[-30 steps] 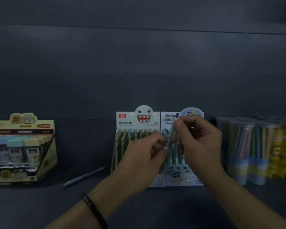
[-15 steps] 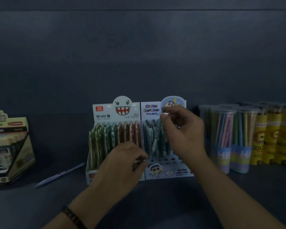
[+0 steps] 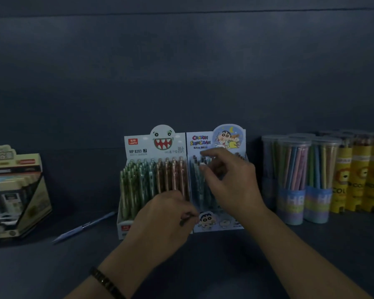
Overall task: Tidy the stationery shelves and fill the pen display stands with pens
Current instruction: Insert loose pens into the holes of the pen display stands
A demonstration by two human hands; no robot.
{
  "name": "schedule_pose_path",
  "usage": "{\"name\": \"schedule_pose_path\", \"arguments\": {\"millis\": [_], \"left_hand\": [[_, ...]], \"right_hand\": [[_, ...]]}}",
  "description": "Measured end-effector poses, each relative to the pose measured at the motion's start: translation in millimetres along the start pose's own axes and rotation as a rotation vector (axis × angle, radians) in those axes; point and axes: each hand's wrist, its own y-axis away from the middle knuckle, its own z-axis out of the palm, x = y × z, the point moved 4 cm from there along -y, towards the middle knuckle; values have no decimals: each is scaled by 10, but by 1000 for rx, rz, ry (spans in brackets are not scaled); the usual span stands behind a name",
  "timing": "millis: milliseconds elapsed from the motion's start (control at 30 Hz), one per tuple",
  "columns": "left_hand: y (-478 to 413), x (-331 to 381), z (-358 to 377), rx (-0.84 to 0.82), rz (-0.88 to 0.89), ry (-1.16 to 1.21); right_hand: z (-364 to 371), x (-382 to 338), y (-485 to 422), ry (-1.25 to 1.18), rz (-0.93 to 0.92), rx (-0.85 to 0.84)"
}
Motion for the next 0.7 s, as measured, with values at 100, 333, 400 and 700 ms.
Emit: {"name": "schedule_pose_path", "arguments": {"millis": [100, 333, 400, 700], "left_hand": [[3, -15, -5, -3, -3, 0], [25, 5, -190, 144, -40, 64], [4, -29, -349, 249, -60, 162], [195, -422, -1113, 745, -89, 601]], "right_hand": [[35, -2, 32, 87, -60, -60], [46, -26, 111, 158, -70, -153], [70, -18, 137, 183, -41, -212], [42, -357, 188, 414, -169, -142]]}}
